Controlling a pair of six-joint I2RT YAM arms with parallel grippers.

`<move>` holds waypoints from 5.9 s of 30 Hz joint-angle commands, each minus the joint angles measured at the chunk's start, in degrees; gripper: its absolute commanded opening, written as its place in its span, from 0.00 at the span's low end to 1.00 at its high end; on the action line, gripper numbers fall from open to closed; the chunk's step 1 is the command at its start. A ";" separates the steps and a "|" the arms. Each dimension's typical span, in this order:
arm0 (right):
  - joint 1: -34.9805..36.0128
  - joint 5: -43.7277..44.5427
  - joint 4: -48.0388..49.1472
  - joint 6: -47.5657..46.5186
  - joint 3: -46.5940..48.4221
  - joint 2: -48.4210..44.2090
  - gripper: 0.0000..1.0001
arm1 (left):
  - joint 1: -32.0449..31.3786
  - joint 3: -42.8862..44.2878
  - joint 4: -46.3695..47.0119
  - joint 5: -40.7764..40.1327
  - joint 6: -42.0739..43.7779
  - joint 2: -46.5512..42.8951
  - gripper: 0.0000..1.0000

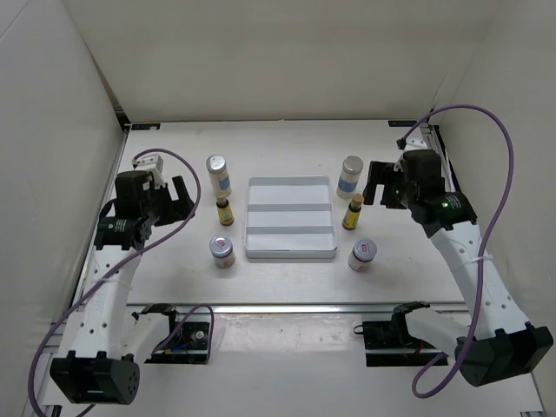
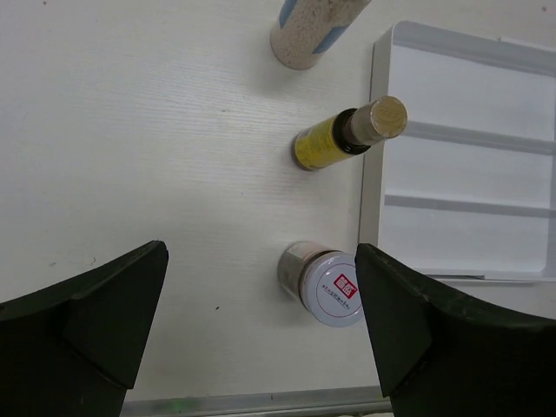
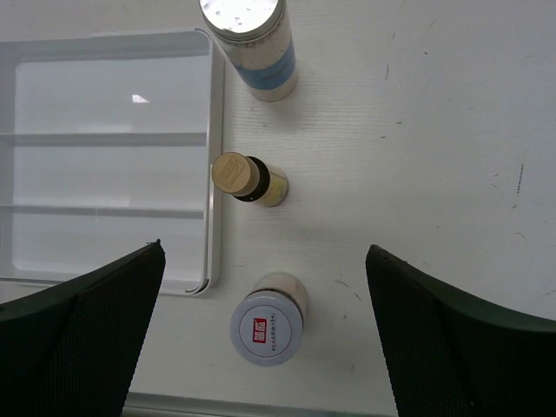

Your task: Organize the condiment bottles

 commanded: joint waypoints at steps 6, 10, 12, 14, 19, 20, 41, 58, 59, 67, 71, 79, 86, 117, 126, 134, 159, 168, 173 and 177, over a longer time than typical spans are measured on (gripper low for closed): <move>1.79 3.19 -0.77 -2.27 -0.01 -1.69 0.99 | -0.48 0.56 -0.53 -2.33 -1.17 -4.40 1.00; 2.31 0.21 -0.78 -1.21 -0.63 -2.22 0.99 | -0.48 0.56 -0.53 -1.64 -1.79 -4.40 1.00; 2.31 -1.89 -0.78 0.19 -1.41 -1.60 0.99 | -0.48 0.56 -0.53 -1.02 -2.49 -4.40 1.00; 2.31 -1.12 -0.78 1.41 -2.63 -1.60 0.99 | -0.48 0.56 -0.53 -1.02 -3.19 -4.40 1.00; 2.31 3.81 -1.31 3.80 -4.93 -2.92 0.99 | -0.48 0.56 -0.01 -1.54 -4.60 -4.40 1.00; 2.31 3.81 -1.31 4.41 -4.93 -3.61 0.99 | -0.48 0.56 -0.01 -2.76 -4.61 -4.40 1.00; 2.31 -3.48 -2.89 10.56 -13.63 -8.02 0.99 | -0.48 -4.80 11.86 5.66 -2.32 -1.60 1.00; 5.22 -0.06 -2.36 9.95 -15.21 -5.03 0.99 | -0.48 -7.17 15.02 4.36 -2.93 0.52 1.00; 6.35 -0.06 -2.36 10.47 -15.74 -4.33 0.99 | -0.48 -7.70 15.63 3.74 -3.81 0.52 1.00; 10.13 4.60 -2.36 12.23 -16.97 -3.09 0.98 | -0.48 -3.49 11.07 2.23 -3.20 5.87 1.00; 10.14 5.13 -2.36 12.76 -16.97 1.38 0.98 | -0.48 -2.96 11.07 4.52 -3.20 6.49 1.00; 10.14 3.28 -1.04 13.29 -17.50 5.25 0.98 | -0.48 -2.96 11.07 3.99 -2.67 3.16 1.00; 10.14 1.44 0.62 13.29 -18.64 8.06 0.90 | -0.48 -2.96 11.07 3.99 -2.67 3.68 1.00; 19.96 14.88 -5.61 15.59 -8.82 5.44 0.14 | -0.48 -2.96 11.07 2.41 -2.67 3.15 1.00; 28.59 15.41 -4.92 10.49 1.74 15.53 0.00 | -0.48 -2.96 11.07 2.41 -2.67 3.68 1.00; 28.59 11.99 0.45 7.31 2.80 24.15 0.00 | -0.48 -2.96 11.07 1.88 -2.67 4.21 1.00; 28.59 9.17 5.91 9.51 -1.68 26.61 0.66 | -0.48 -2.96 11.07 3.02 -3.20 4.74 1.00; 31.41 17.08 -0.24 6.44 5.43 18.36 1.00 | -4.25 -6.55 12.39 5.75 -3.73 -4.48 1.00; 31.41 17.08 -1.48 4.41 7.46 14.49 1.00 | -8.74 -7.88 10.90 7.95 -4.34 -6.43 1.00; 31.41 16.55 -1.48 4.41 7.46 12.65 1.00 | -11.10 -7.27 6.68 6.72 -6.53 -5.29 1.00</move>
